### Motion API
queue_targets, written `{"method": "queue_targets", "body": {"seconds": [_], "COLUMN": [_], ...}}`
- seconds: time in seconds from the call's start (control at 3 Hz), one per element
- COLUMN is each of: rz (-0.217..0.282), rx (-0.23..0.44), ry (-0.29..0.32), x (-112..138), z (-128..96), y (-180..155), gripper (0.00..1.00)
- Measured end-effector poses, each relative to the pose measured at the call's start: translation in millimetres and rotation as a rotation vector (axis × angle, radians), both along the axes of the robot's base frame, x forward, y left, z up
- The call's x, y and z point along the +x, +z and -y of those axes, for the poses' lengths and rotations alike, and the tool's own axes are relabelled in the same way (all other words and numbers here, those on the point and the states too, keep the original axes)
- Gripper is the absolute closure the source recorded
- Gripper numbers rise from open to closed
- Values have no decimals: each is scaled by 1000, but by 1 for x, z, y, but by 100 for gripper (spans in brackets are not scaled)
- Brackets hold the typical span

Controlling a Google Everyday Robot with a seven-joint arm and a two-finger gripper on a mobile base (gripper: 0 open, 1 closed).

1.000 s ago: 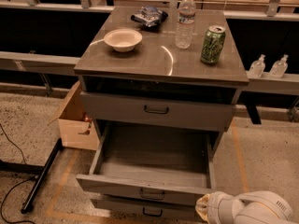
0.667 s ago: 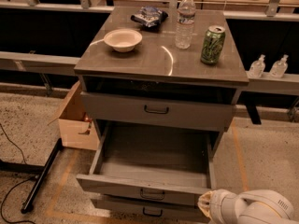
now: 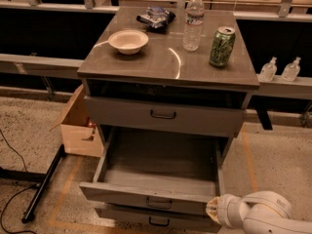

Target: Close middle drawer

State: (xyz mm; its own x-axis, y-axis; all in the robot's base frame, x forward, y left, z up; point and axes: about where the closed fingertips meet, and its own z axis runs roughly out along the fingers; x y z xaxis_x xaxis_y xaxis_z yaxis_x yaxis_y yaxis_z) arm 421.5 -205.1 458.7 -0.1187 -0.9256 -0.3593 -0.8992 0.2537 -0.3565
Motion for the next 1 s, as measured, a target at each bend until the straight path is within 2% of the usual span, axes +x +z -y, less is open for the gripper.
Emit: {"method": "queue_targets", "body": {"seconds": [0.67,1.0], "rz": [-54,-38], "rx": [-31,-10], "ry": [5,-58], "x": [-11,-4], "z": [-14,-27], "y": [-46,-60], "gripper": [100,100]}}
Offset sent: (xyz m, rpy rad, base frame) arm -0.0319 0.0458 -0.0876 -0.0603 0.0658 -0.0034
